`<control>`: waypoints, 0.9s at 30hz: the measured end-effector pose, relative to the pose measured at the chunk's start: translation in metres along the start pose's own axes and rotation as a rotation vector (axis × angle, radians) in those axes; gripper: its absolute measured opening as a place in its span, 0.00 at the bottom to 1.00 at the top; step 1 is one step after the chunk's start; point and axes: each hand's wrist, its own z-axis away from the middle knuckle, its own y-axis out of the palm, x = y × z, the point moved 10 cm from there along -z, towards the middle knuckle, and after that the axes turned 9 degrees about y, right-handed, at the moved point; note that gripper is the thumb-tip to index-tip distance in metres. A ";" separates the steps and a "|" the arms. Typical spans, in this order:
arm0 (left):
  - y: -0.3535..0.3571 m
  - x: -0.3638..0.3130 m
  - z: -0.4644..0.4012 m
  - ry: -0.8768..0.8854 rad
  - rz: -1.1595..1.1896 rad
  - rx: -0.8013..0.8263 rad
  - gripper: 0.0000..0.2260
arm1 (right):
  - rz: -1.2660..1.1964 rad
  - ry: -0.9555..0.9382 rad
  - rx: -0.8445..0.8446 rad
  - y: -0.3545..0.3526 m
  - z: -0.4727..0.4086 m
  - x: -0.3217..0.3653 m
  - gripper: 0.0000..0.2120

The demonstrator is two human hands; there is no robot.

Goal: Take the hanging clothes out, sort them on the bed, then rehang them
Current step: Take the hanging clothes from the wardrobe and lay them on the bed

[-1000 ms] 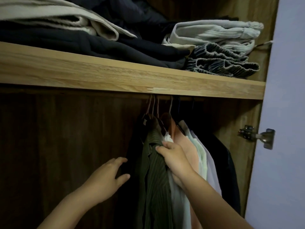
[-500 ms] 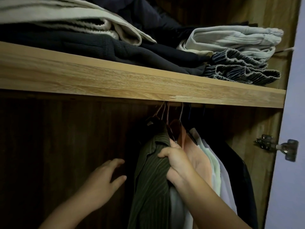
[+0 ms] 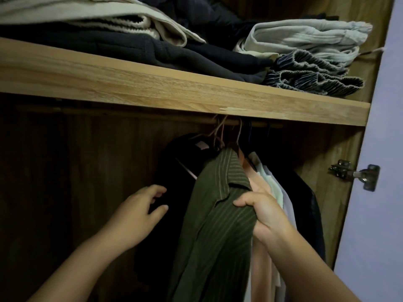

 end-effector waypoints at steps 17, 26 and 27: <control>0.079 -0.119 0.029 0.071 -0.087 0.027 0.20 | 0.208 0.249 0.006 -0.103 0.245 0.037 0.28; 0.143 -0.212 0.068 0.158 0.146 0.019 0.07 | 0.617 0.278 -0.292 -0.169 0.369 0.077 0.22; 0.151 -0.221 0.071 0.161 0.161 0.007 0.07 | 0.736 0.272 -0.353 -0.174 0.381 0.086 0.21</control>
